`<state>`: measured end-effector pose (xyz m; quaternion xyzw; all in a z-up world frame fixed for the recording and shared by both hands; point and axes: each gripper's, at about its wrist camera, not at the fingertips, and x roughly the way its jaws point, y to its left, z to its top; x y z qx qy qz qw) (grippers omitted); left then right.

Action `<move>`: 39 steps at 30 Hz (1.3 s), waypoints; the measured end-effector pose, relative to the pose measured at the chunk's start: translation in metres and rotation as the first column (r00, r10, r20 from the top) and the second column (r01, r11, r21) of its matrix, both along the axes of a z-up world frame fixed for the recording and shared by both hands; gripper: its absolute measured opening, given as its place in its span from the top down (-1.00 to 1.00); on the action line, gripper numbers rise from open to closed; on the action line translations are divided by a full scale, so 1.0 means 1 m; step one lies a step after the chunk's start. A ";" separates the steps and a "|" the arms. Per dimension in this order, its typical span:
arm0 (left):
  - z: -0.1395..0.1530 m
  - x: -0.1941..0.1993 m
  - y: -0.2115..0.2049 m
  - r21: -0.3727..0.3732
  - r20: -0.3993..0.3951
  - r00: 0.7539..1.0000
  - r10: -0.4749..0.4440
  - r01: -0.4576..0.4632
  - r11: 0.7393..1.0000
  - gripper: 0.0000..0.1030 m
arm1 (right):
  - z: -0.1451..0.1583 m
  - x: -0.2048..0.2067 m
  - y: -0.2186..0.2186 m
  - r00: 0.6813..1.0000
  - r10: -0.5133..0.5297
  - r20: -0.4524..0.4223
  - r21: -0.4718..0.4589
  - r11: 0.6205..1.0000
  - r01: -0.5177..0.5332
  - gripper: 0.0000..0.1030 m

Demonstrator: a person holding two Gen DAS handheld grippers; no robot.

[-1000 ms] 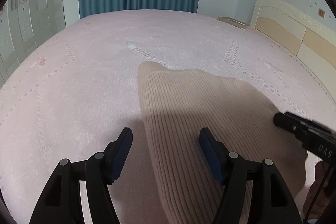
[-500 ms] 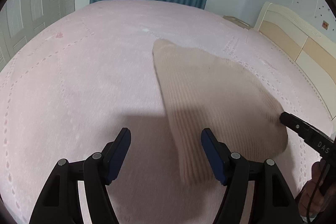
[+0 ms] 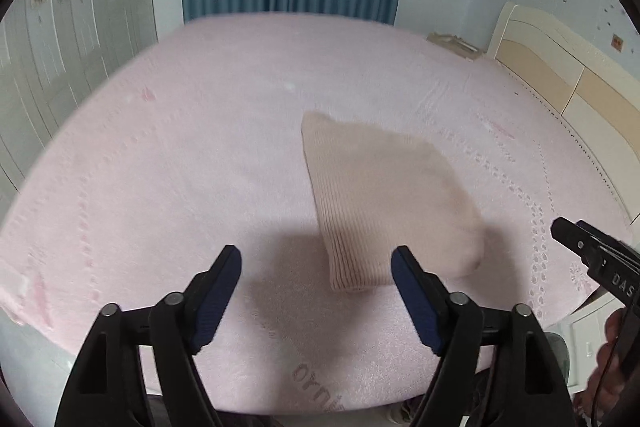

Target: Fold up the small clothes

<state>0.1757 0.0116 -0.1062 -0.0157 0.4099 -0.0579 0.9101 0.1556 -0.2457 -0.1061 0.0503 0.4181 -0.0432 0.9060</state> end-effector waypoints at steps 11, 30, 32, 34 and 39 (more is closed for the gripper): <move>0.065 -0.056 -0.019 0.050 0.084 0.996 0.031 -0.035 0.998 -0.66 | 0.062 -0.061 -0.004 0.995 -0.007 0.099 -0.037 0.999 0.011 -0.95; 0.078 -0.079 -0.022 0.057 0.106 0.993 0.047 -0.053 0.997 -0.66 | 0.073 -0.086 0.000 0.994 0.016 0.111 -0.058 0.998 -0.010 -0.99; 0.079 -0.079 -0.021 0.057 0.111 0.993 0.048 -0.054 0.997 -0.66 | 0.073 -0.086 0.000 0.993 0.016 0.114 -0.060 0.998 -0.009 -0.99; 0.079 -0.079 -0.021 0.060 0.114 0.992 0.050 -0.057 0.997 -0.66 | 0.073 -0.086 0.001 0.993 0.016 0.114 -0.058 0.998 -0.009 -0.99; 0.080 -0.080 -0.020 0.060 0.117 0.992 0.056 -0.064 0.996 -0.67 | 0.076 -0.087 0.002 0.993 0.016 0.119 -0.051 0.999 -0.010 -0.99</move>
